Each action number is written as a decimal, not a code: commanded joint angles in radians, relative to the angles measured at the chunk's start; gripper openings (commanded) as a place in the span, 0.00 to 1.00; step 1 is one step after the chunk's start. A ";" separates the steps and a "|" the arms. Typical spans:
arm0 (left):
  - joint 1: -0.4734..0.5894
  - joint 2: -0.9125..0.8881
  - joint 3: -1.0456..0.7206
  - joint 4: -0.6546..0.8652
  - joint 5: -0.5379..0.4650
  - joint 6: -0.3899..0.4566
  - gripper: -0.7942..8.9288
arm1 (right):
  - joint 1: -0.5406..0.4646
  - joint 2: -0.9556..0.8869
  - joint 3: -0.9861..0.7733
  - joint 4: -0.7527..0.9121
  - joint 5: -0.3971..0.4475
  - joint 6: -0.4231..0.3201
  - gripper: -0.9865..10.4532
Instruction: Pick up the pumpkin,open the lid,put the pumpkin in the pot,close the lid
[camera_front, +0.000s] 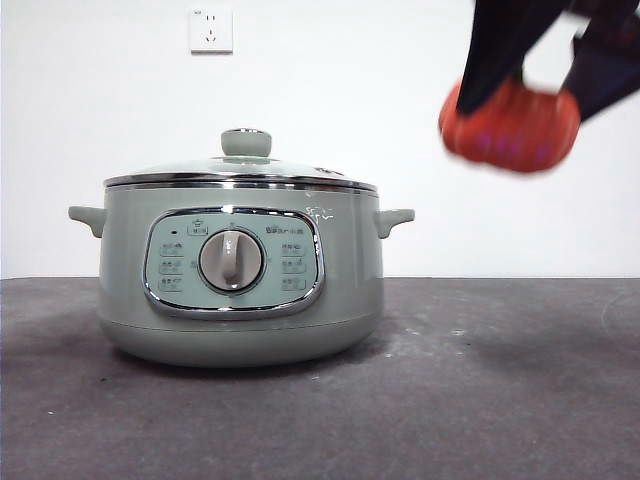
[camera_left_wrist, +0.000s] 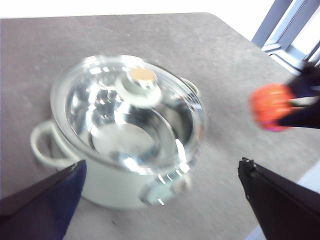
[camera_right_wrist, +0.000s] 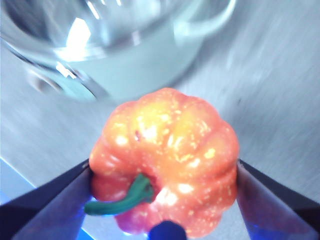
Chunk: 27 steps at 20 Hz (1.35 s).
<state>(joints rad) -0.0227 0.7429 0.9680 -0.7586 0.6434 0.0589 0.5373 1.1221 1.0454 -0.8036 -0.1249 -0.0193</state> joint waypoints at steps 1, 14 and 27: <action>-0.048 0.098 0.060 0.050 -0.038 -0.002 0.89 | 0.002 -0.071 0.000 0.002 0.004 0.022 0.08; -0.344 0.680 0.315 0.297 -0.320 0.077 0.89 | 0.002 -0.187 0.000 0.002 0.003 0.048 0.08; -0.404 0.849 0.315 0.382 -0.358 0.077 0.88 | 0.001 -0.187 0.000 0.013 0.005 0.048 0.08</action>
<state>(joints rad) -0.4229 1.5776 1.2858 -0.3767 0.2855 0.1234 0.5373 0.9356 1.0454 -0.8005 -0.1223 0.0193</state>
